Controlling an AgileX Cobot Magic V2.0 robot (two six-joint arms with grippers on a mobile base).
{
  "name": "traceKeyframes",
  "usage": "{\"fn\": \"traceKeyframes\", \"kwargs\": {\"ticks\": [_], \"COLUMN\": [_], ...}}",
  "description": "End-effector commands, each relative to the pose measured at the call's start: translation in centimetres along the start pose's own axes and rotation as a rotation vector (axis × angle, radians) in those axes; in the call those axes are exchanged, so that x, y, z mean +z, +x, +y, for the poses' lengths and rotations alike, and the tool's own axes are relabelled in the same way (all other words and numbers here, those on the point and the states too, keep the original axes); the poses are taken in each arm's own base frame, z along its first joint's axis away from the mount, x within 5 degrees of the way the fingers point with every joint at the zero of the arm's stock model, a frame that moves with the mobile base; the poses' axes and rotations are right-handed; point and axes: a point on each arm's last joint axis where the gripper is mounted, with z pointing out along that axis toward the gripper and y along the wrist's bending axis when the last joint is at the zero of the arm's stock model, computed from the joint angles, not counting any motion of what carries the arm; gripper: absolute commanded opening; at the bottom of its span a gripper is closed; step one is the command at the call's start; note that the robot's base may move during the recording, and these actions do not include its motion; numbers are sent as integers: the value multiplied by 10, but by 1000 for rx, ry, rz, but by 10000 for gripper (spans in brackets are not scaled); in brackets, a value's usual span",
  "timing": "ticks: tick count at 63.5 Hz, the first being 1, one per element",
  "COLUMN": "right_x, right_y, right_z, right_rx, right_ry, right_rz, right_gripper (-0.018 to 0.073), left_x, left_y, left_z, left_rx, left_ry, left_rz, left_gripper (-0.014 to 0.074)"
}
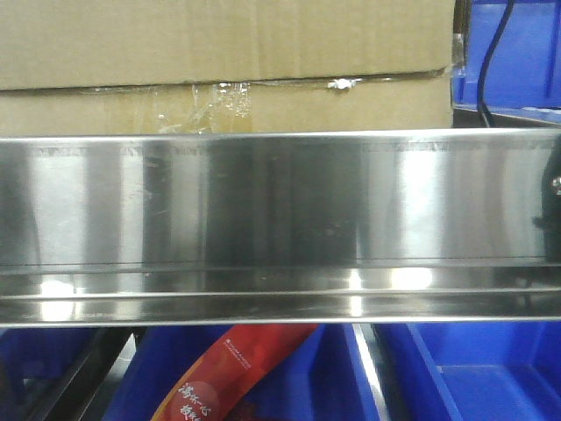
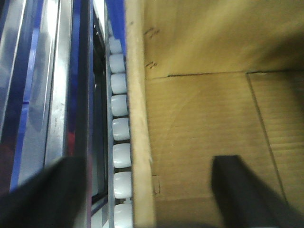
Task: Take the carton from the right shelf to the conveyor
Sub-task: 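Close both grippers on the carton's opposite side walls, then lift the carton with both grippers and pull it off the shelf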
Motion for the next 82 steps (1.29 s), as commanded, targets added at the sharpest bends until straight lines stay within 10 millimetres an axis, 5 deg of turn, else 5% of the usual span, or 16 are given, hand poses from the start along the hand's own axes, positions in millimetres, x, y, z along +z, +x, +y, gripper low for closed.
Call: {"fn": "traceKeyframes", "kwargs": {"ticks": [1, 6, 11, 31, 57, 71, 82], "right_x": [-5, -5, -5, -14, -100, -144, -153], "right_y": [-3, -3, -3, -3, 5, 35, 59], "right_z": [-2, -2, -2, -2, -2, 14, 20], "right_rx": [1, 1, 1, 1, 1, -56, -95], "right_ry": [8, 8, 8, 5, -34, -92, -111], "right_rz": [-28, -28, -28, -47, -212, -247, -221], "right_gripper": [64, -96, -58, -69, -69, -69, -69], "left_x": [-1, -2, -3, -23, -105, -162, -170], "left_y": [-2, -2, -3, -3, 8, 25, 47], "left_z": [2, 2, 4, 7, 17, 16, 9], "left_rx": [-3, -2, 4, -1, -33, -33, -18], "left_ry": [-4, -8, -26, -22, 37, 95, 122], "left_rz": [-13, -16, -21, -65, -225, -336, -314], "left_gripper": [146, -48, 11, -3, -6, -18, -18]}}
